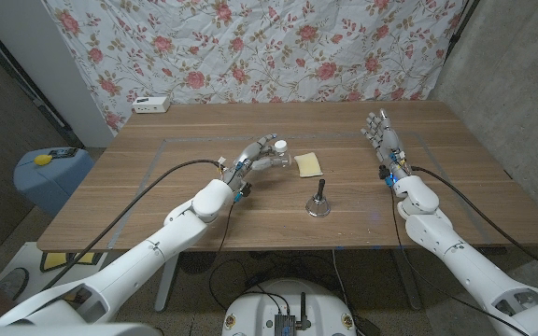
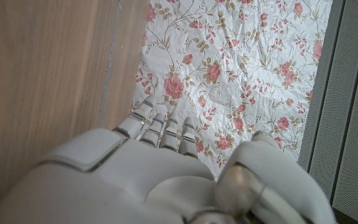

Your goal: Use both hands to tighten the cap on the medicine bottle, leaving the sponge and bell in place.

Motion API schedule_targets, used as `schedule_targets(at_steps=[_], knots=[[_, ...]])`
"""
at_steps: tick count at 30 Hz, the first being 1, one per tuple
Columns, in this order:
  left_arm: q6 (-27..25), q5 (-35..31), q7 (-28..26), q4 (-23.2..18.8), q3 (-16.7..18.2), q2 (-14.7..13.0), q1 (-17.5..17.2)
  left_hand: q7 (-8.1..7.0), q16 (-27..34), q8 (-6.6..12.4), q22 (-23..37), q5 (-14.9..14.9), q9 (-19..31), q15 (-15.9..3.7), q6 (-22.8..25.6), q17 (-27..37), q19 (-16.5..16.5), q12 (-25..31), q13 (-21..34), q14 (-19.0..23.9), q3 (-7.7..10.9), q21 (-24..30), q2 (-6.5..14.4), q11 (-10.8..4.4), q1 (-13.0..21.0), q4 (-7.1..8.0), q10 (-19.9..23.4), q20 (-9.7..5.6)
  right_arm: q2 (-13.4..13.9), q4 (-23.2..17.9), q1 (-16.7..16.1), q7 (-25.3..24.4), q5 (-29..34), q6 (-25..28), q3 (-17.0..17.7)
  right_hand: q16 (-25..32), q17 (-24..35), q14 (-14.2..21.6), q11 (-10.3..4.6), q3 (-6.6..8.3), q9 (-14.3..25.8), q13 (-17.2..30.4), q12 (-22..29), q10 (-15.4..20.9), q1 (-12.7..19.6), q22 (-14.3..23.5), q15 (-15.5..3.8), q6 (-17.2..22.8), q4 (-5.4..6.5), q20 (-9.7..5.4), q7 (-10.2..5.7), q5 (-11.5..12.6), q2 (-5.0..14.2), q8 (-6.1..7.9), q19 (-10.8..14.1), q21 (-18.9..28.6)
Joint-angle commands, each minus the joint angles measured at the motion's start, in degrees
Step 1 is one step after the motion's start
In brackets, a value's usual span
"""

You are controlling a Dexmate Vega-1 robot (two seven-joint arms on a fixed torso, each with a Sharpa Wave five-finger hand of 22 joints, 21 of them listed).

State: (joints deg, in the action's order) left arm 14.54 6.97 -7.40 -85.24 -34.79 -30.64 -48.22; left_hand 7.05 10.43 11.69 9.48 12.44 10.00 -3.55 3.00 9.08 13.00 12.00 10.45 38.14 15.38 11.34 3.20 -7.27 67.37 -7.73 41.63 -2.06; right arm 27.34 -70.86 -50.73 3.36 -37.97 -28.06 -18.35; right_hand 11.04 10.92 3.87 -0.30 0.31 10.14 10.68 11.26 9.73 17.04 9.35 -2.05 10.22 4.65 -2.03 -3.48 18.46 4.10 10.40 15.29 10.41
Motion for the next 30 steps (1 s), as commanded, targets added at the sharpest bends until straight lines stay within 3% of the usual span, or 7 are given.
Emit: schedule_targets(at_steps=[1, 3, 7, 10, 16, 22, 30], knots=[[-0.48, -0.21, 0.09, -0.52, -0.65, 0.94, 0.74, 3.48, -0.08, -0.19, 0.08, 0.11, 0.19, -5.87, 0.49, 0.10, 0.45, 0.58, 0.21, 0.69, 0.06, -0.25, 0.26, -0.32, -0.48, 0.31, 1.32, -6.47, 1.76, -2.97, -0.83, -0.25, 0.68, 1.86, -0.21, 0.07, 0.21, 0.28, 0.13, -0.23, 0.14, 0.07, 0.16, 0.11, 0.09, 0.18, -1.04, 0.37, 0.16, -3.94, 0.41, 0.21, 0.16, 0.33, 0.37, 0.24], [-0.12, 0.05, 0.23, -0.22, -0.70, 1.25, 0.89, 3.54, -0.12, -0.20, 0.08, 0.10, 0.19, -5.92, 0.57, 0.08, 0.65, 0.54, 0.22, 0.80, 0.09, -0.21, 0.26, -0.38, -0.48, 0.27, 1.35, -6.23, 2.05, -3.44, -0.93, -0.29, 0.83, 2.16, -0.27, 0.07, 0.21, 0.28, 0.13, -0.24, 0.14, 0.07, 0.16, 0.10, 0.10, 0.18, -1.05, 0.42, 0.16, -3.95, 0.42, 0.22, 0.17, 0.35, 0.37, 0.24], [0.53, 0.40, 0.63, 0.49, -0.89, 1.79, 1.29, 3.66, -0.47, -0.56, 0.10, -0.04, 0.21, -5.79, 0.83, 0.01, 5.45, 0.05, 0.37, 1.46, 0.44, 0.91, 0.04, -0.17, -0.50, -0.20, 1.72, -0.85, 2.30, -3.96, -1.07, -0.43, 1.00, 2.26, -0.24, 0.07, 0.21, 0.28, 0.04, -0.25, 0.14, 0.07, 0.15, 0.08, 0.11, 0.18, -1.06, 0.50, 0.15, -3.99, 0.40, 0.24, 0.19, 0.38, 0.38, 0.24], [0.59, 0.60, 0.86, 0.67, -0.99, 2.05, 1.52, 3.67, -0.44, -0.60, 0.07, -0.05, 0.21, -5.74, 0.95, 0.03, 6.82, -0.06, 0.39, 1.80, 0.58, 1.12, 0.02, -0.08, -0.44, -0.32, 1.77, 0.20, 2.50, -4.23, -1.11, -0.42, 1.10, 2.32, -0.22, 0.06, 0.20, 0.26, 0.05, -0.26, 0.14, 0.07, 0.16, 0.10, 0.13, 0.18, -1.06, 0.52, 0.13, -3.97, 0.41, 0.26, 0.21, 0.38, 0.35, 0.23], [1.23, 1.22, 1.33, 1.14, -1.00, 2.59, 1.97, 3.75, -0.53, -0.78, 0.07, -0.12, 0.23, -5.11, 1.09, 0.02, 12.59, -0.37, 0.52, 2.58, 1.12, 1.68, -0.37, 0.33, -0.11, -0.77, 2.17, 6.61, 2.83, -4.56, -0.72, 0.22, 1.36, 2.58, -0.53, 0.05, 0.20, 0.25, 0.08, -0.27, 0.13, 0.07, 0.18, 0.14, 0.18, 0.18, -1.06, 0.61, 0.11, -3.98, 0.37, 0.30, 0.28, 0.40, 0.33, 0.23], [0.06, 2.07, 2.17, 0.75, -1.00, 2.72, 2.52, 3.61, -0.62, -0.78, 0.07, -0.14, 0.23, -4.58, 1.25, 0.05, 15.15, -0.49, 0.56, 2.47, 1.35, 1.94, -0.40, 0.53, -0.06, -0.77, 2.18, 8.67, 3.60, -5.45, -0.10, 0.33, 2.60, 3.63, -1.30, 0.05, 0.19, 0.24, 0.07, -0.28, 0.13, 0.07, 0.16, 0.09, 0.23, 0.18, -1.09, 0.60, 0.08, -4.00, 0.35, 0.34, 0.33, 0.38, 0.37, 0.24], [-4.10, 2.30, 3.06, -1.21, -1.38, 2.27, 3.65, 3.42, -0.66, -0.97, 0.08, -0.23, 0.23, -4.06, 0.75, 0.06, 15.15, -0.59, 0.60, 2.07, 1.38, 1.32, -0.56, 0.94, -0.36, -0.63, 2.02, 8.94, 6.16, -8.85, 0.06, -1.84, 6.25, 6.81, -2.35, -0.02, 0.16, 0.09, 0.11, -0.30, 0.13, 0.07, 0.13, 0.00, 0.38, 0.18, -1.10, 0.55, -0.03, -3.91, 0.31, 0.40, 0.35, 0.34, 0.35, 0.24]])
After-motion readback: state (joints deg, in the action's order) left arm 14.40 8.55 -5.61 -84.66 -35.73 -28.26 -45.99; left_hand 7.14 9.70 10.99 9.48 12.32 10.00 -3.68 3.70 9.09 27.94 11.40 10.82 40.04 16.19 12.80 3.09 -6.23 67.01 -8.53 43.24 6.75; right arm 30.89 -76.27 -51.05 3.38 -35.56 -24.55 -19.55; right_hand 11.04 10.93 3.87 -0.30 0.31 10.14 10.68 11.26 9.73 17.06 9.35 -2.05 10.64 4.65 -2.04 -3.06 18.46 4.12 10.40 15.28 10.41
